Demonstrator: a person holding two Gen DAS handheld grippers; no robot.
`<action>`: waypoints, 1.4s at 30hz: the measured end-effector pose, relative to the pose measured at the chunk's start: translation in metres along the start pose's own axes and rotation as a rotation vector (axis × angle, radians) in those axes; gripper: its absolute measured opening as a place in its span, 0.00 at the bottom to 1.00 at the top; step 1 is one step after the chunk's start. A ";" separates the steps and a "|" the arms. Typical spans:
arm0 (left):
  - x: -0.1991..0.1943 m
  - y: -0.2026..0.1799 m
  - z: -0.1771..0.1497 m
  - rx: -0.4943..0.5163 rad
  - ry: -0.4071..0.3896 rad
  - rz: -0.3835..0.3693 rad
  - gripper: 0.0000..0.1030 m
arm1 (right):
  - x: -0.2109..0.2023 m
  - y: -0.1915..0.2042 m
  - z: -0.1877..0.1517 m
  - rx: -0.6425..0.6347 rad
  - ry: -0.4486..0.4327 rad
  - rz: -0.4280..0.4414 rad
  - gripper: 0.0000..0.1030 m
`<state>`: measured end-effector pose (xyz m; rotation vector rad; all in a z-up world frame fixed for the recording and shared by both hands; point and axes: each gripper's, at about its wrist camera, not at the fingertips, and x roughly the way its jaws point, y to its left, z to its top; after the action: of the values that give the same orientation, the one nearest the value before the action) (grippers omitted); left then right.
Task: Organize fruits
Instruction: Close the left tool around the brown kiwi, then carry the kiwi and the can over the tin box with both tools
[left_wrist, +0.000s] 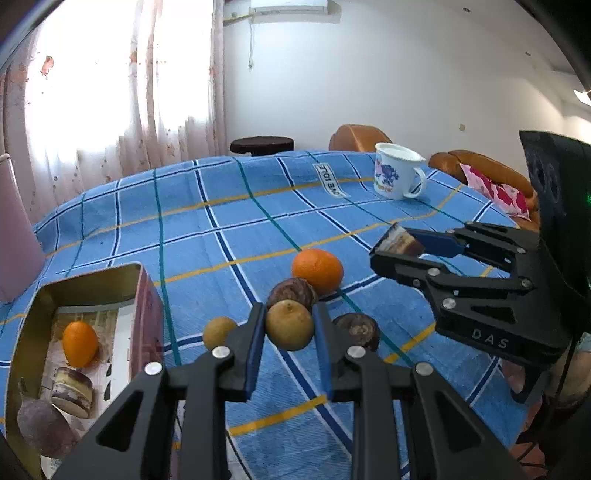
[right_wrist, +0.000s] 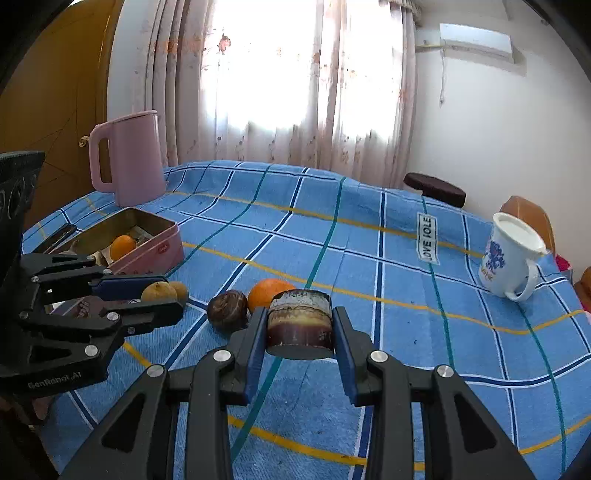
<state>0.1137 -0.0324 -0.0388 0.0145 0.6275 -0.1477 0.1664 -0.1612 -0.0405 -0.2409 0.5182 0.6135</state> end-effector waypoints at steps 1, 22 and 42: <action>-0.001 0.000 0.000 0.000 -0.006 0.002 0.26 | -0.001 0.000 0.000 -0.001 -0.008 -0.004 0.35; -0.018 0.000 -0.001 0.000 -0.093 0.050 0.26 | -0.025 -0.001 -0.004 0.011 -0.127 -0.055 0.35; -0.033 -0.004 -0.004 0.008 -0.178 0.087 0.26 | -0.042 0.001 -0.006 0.010 -0.221 -0.096 0.35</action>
<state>0.0849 -0.0314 -0.0223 0.0359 0.4477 -0.0665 0.1343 -0.1828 -0.0234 -0.1847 0.2946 0.5367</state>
